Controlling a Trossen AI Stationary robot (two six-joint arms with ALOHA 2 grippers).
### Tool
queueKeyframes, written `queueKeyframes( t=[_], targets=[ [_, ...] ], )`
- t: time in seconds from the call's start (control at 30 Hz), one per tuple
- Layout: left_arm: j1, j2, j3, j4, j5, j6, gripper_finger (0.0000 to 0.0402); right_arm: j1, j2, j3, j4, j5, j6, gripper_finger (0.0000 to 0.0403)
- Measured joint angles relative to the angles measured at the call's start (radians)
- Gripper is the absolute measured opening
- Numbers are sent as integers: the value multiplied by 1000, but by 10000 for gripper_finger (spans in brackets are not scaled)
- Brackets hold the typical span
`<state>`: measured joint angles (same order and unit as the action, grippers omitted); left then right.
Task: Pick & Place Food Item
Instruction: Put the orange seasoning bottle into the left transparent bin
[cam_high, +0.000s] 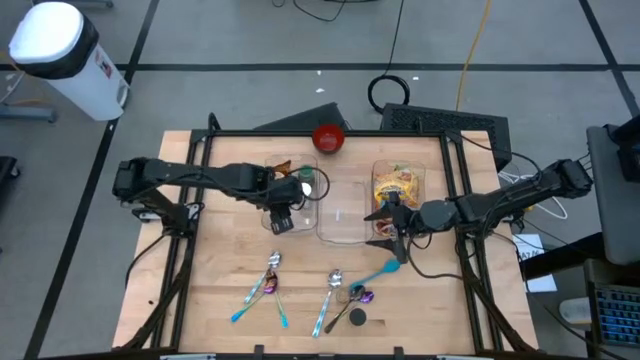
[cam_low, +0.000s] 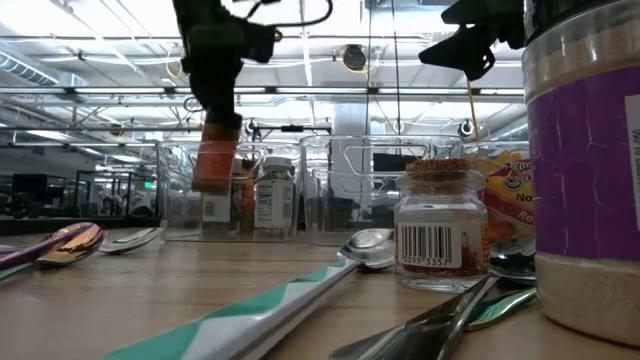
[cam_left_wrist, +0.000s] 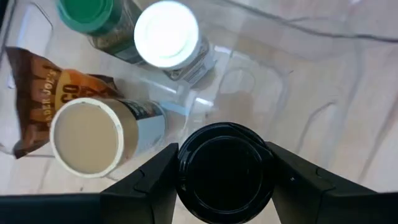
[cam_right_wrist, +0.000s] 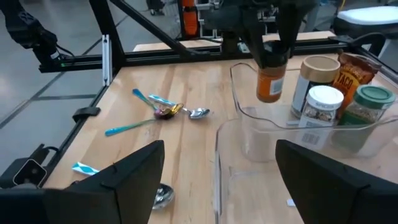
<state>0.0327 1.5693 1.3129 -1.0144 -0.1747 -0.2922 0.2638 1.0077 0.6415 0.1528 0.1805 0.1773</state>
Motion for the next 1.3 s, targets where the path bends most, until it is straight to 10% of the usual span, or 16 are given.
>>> queueKeyframes(
  t=[0.5,0.93,1.3],
  targets=[
    [75,-23,-103,118,40,63,206,0,0,0,-17,-2,-5,299],
    [101,-345,-402,361,49,-46,206,0,1,-14,25,-1,-13,298],
    [106,-288,-438,422,70,-56,206,0,1,-14,43,-1,-9,293]
  ],
)
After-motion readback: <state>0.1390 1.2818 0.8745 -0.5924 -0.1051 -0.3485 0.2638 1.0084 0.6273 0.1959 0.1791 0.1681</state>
